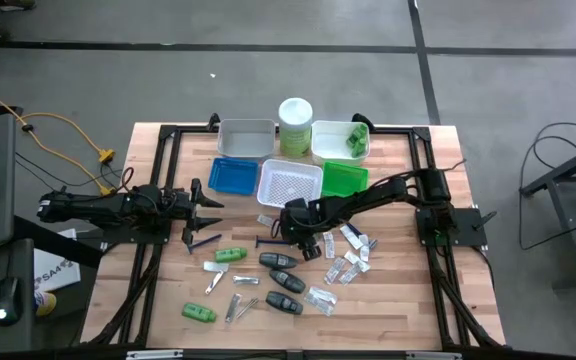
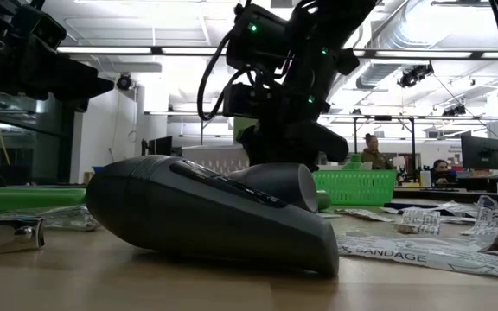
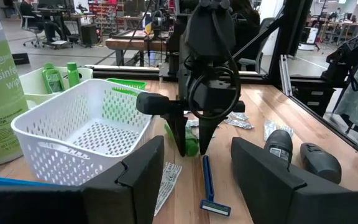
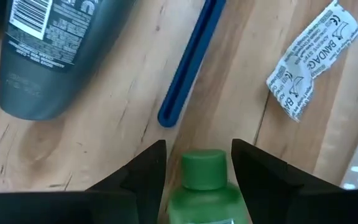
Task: Pick & Place Travel size toiletries
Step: Put the green shampoo into the small white bin
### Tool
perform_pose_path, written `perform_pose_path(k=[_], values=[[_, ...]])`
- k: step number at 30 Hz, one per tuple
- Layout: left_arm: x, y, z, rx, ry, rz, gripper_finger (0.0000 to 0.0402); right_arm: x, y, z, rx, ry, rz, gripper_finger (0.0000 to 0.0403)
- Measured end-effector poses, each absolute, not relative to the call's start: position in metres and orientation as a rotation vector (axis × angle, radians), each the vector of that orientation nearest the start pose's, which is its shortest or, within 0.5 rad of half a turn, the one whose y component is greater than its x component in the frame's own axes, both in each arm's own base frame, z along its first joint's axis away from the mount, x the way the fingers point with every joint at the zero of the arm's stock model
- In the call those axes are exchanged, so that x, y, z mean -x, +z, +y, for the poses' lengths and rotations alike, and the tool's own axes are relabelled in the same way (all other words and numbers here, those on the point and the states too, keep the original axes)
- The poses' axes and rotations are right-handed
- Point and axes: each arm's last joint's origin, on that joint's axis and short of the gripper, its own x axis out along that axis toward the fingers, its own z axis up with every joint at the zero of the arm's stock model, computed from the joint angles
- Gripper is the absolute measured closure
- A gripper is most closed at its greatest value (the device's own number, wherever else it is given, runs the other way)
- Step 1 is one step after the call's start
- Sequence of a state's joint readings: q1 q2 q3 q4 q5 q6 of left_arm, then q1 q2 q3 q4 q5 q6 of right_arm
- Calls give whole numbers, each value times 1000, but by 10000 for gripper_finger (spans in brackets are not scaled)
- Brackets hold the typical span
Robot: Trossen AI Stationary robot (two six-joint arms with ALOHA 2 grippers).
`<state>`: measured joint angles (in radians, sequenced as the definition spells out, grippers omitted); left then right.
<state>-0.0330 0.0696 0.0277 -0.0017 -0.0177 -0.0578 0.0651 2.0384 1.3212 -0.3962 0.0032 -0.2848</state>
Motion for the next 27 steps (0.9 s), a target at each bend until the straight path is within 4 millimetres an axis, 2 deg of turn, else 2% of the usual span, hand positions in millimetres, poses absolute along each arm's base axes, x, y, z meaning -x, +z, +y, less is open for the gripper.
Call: perform_pose_path(k=[4, 11, 18, 27], values=[[-100, 167, -3, 56, -14, 44, 213, -404, 136, 24, 318, 179, 1116, 244], [-101, 167, -3, 56, -14, 44, 213, -402, 136, 24, 330, 179, 1139, 312], [-100, 167, -3, 56, -14, 44, 213, -401, 140, 24, 328, 177, 1150, 309], [-101, 167, -3, 56, -14, 44, 213, -407, 176, 25, 316, 169, 1113, 313]])
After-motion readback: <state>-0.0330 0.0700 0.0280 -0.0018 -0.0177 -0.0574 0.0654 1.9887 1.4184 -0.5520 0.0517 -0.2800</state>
